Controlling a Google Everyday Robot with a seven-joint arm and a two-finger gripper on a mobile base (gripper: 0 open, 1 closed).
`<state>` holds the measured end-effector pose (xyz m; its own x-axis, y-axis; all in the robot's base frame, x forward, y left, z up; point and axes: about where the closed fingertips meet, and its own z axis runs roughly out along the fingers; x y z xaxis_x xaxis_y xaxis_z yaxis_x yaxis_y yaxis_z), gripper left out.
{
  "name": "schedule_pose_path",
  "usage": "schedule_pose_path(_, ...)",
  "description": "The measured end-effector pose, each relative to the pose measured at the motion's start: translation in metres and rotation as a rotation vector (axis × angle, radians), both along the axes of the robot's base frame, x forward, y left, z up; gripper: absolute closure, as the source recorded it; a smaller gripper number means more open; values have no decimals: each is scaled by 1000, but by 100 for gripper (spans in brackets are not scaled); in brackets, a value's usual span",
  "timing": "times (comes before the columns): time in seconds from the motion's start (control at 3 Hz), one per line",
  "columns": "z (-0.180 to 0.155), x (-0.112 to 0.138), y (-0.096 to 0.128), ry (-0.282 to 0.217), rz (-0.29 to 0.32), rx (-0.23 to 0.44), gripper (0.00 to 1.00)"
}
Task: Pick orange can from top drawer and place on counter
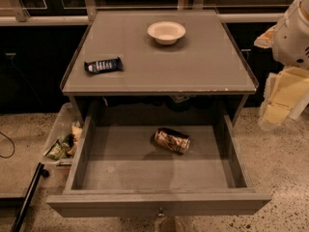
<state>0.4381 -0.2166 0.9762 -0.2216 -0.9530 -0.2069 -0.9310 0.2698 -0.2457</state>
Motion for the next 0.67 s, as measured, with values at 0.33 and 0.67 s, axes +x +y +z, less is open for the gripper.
schedule_pose_path(0.33,0,0,0,-5,-2,2,0)
schedule_pose_path(0.67,-30,3,5,13,-8,35,0)
